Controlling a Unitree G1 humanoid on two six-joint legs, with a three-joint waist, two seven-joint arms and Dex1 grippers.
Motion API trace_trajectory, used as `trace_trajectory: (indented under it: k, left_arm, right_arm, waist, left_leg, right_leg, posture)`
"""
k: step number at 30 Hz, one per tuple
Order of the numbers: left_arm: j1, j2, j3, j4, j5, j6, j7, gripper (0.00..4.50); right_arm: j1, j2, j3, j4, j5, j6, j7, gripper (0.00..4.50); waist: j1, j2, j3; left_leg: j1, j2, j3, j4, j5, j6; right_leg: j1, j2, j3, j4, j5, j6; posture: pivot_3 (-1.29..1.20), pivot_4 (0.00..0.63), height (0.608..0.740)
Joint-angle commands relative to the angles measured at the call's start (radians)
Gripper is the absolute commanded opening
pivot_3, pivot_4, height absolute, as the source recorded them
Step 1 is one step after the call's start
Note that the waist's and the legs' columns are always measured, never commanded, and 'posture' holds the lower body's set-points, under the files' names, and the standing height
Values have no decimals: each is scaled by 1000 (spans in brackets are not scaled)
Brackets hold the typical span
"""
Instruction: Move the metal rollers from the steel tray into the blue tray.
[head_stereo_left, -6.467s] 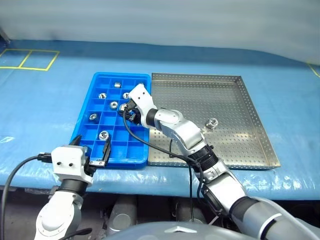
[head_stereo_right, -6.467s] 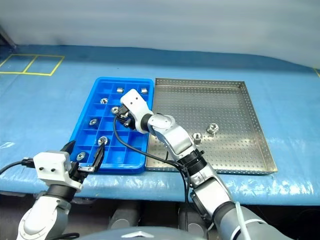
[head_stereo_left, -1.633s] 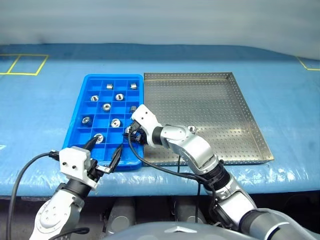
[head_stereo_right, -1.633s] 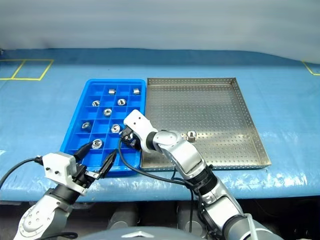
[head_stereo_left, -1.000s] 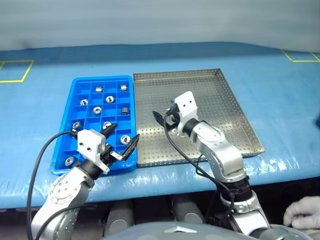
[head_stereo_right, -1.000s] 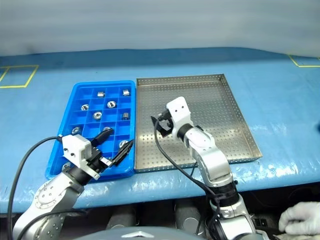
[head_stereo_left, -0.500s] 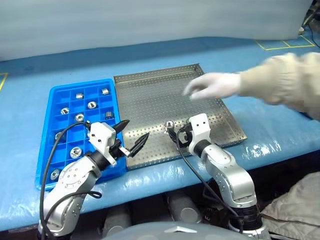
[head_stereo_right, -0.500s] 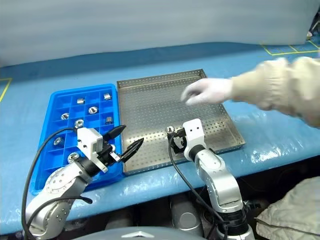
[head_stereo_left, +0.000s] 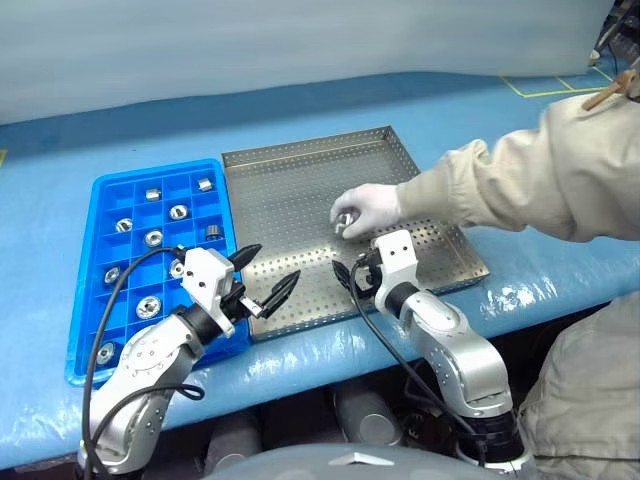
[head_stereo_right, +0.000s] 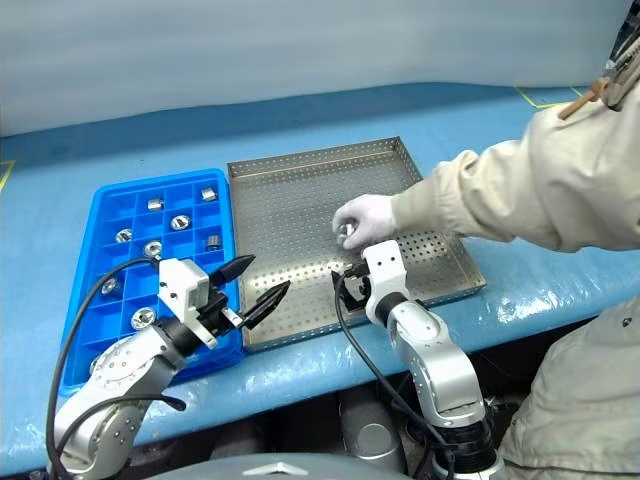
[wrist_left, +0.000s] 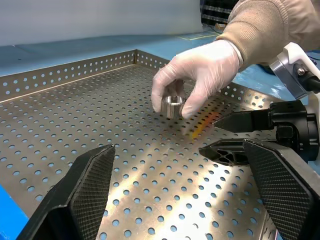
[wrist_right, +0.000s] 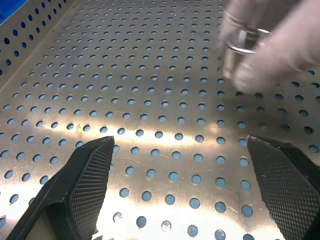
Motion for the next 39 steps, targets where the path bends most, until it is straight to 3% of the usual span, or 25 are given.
trace_trajectory:
  k: [1,23,39]
  left_arm:
    - [2,5,-3,-15,-4,-13,-4,4500]
    - [10,10,-8,-15,-9,-14,-13,4500]
    - [3,-3,-38,-10,-10,-15,-13,4500]
  right_arm:
    - [-2,1,6,-27,10,0,0,4461]
    - [-30,20,-40,-1,-1,-16,-41,4461]
    - [-229,126,-193,377,-40,-233,-205,4461]
  waist:
    - [0,0,0]
    - [2,0,0]
    - [-3,0,0]
  left_leg:
    - [0,0,0,0,0,0]
    - [0,0,0,0,0,0]
    - [0,0,0,0,0,0]
  right_leg:
    - [0,0,0,0,0,0]
    - [0,0,0,0,0,0]
    - [0,0,0,0,3,4]
  posture:
    - [-196,150,740]
    - [-196,150,740]
    - [-183,150,740]
